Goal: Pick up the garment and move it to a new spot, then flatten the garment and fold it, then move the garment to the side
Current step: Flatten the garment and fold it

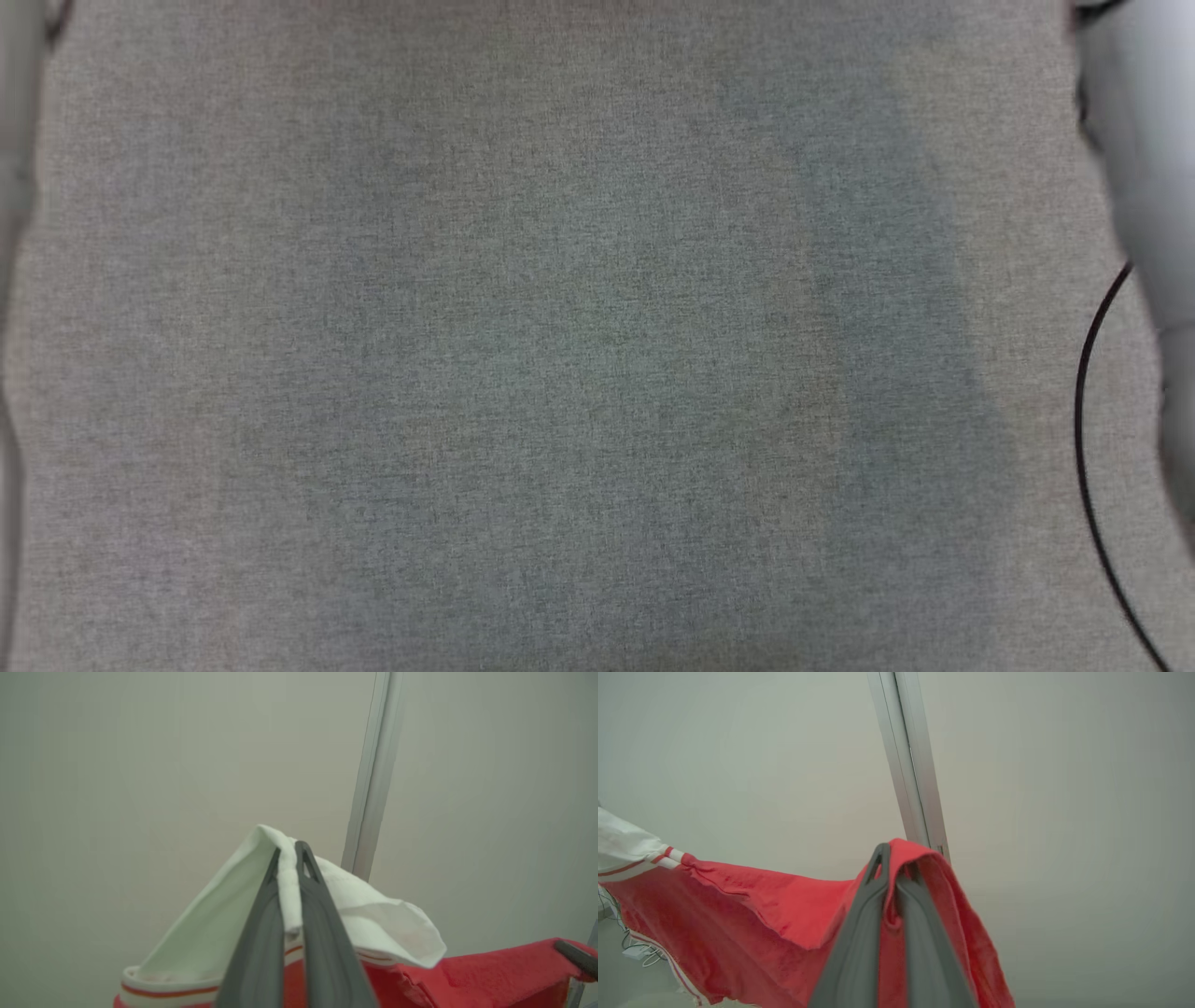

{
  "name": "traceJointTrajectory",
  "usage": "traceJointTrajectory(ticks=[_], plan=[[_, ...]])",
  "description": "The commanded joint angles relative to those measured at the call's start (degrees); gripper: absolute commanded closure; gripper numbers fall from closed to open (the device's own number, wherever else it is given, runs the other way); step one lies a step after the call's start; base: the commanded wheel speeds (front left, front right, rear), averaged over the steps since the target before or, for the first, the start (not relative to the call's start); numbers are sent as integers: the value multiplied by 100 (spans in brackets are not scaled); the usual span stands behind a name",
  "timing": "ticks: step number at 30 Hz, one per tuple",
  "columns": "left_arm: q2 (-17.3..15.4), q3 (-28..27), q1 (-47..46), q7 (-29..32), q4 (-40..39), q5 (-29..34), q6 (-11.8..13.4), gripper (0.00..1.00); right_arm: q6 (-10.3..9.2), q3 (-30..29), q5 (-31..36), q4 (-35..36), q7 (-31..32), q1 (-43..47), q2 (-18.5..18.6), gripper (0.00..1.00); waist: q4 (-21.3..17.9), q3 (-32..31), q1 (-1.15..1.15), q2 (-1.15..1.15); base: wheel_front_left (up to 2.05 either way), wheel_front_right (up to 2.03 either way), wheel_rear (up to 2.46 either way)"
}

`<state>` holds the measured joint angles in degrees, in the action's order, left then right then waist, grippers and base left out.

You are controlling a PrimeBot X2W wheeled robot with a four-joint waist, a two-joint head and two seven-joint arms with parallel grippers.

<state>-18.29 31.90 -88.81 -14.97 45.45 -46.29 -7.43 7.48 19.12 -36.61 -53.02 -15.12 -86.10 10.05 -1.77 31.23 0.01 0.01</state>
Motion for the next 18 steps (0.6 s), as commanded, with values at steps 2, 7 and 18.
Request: traceJointTrajectory(ticks=[2, 7, 18], plan=[[-72, -228, 724, -24, -242, -55, -6, 100, 3, 74, -169, 155, -3, 589, -38, 100, -31, -81, -1, -1, 0, 0, 0], [-223, -761, 2290, -26, -816, 60, -6, 100, 3, 187, -474, 597, -4, 1861, 14, 100, -74, -298, -1, -1, 0, 0, 0], [267, -1939, 5731, -28, -2092, 530, -6, 100, 3, 231, -860, 1475, -4, 4458, 208, 100, -73, -1141, -1, -1, 0, 0, 0]])
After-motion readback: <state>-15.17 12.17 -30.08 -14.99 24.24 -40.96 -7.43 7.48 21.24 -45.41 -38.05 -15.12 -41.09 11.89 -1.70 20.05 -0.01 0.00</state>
